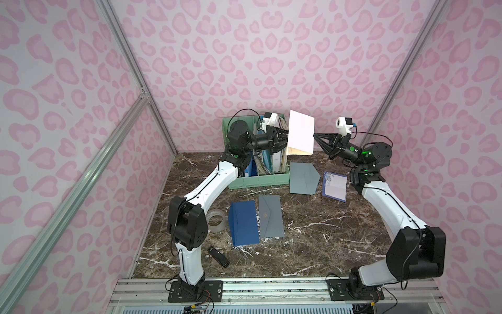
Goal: Take the letter paper out of the envelope
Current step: Unfold the letter paper.
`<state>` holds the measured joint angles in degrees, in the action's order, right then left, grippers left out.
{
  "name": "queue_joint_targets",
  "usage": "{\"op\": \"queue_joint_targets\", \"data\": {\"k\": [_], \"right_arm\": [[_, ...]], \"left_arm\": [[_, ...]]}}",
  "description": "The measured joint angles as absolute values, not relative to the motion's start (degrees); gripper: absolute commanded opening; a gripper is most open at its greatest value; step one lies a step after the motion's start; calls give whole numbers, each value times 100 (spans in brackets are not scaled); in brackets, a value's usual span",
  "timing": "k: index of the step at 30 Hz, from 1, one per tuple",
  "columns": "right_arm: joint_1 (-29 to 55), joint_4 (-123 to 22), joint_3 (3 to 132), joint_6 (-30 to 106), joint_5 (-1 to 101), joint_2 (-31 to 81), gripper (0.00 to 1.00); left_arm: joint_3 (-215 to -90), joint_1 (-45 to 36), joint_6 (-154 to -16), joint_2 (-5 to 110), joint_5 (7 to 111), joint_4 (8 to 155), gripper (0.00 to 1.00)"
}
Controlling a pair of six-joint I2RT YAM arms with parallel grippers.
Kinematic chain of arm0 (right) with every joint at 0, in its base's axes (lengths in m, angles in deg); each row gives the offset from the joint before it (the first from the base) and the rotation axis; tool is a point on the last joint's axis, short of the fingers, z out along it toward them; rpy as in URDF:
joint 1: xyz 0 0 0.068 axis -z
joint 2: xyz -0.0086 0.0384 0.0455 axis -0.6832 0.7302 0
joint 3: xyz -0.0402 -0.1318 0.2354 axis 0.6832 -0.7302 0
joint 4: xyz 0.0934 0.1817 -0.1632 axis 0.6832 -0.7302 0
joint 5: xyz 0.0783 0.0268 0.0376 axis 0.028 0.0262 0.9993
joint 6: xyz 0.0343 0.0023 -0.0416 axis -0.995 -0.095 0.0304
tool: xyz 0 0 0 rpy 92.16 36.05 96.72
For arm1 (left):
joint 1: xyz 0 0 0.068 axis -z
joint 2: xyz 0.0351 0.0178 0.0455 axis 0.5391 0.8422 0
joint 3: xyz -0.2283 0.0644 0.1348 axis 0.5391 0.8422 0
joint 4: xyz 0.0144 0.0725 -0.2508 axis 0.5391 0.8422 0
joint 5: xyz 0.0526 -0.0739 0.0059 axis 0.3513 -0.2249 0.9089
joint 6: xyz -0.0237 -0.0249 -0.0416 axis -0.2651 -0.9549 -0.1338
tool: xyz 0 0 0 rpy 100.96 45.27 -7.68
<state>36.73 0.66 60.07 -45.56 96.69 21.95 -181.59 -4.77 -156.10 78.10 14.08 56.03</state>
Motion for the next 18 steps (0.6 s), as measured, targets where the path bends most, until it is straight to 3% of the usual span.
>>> {"op": "queue_joint_targets", "data": {"k": [6,11,18], "right_arm": [[3673,49,5974,-4554,9675,2213,2],[3668,-535,6066,-4160,9721,2180,30],[3718,-3833,7148,-1846,9461,2003,61]], "left_arm": [[-18111,-466,-15630,7810,1452,5572,6],[-18111,-470,-15623,7806,1511,5631,0],[-18447,-499,-14657,7664,1616,7308,0]]}}
